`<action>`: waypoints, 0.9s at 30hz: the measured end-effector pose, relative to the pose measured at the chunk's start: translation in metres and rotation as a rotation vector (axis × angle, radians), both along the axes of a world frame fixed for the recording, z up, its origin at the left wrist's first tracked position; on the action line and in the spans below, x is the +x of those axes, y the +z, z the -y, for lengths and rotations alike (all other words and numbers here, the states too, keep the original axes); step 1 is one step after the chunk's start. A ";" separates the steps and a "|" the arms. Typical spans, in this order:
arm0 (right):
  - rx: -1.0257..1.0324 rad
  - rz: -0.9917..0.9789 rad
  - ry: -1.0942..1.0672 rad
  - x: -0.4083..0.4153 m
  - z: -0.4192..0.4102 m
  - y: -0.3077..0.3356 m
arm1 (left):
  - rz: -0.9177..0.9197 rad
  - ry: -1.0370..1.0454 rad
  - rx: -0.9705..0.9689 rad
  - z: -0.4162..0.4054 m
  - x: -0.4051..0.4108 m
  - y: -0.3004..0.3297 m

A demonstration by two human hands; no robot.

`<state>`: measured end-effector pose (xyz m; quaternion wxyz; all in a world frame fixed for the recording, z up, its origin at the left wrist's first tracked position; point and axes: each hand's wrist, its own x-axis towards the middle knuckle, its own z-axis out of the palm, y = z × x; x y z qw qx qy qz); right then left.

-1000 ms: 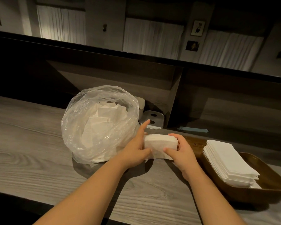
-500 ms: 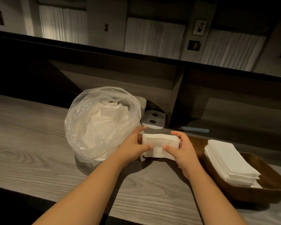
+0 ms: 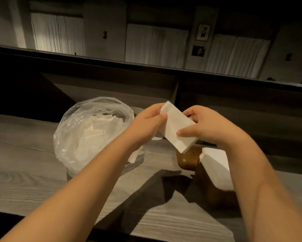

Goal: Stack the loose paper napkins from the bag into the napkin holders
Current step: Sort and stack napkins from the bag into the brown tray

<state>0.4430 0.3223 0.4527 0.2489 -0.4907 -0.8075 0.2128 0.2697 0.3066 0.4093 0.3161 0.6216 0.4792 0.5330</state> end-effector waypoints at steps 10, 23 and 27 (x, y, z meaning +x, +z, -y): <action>-0.208 -0.165 -0.310 0.133 0.000 0.019 | -0.468 0.003 0.067 -0.019 0.120 0.039; -0.603 0.007 -0.502 0.154 -0.025 -0.059 | -1.167 -0.143 -0.209 0.003 0.162 -0.042; -0.539 0.211 -0.486 0.147 -0.024 -0.067 | -1.190 -0.122 -0.212 0.005 0.165 -0.042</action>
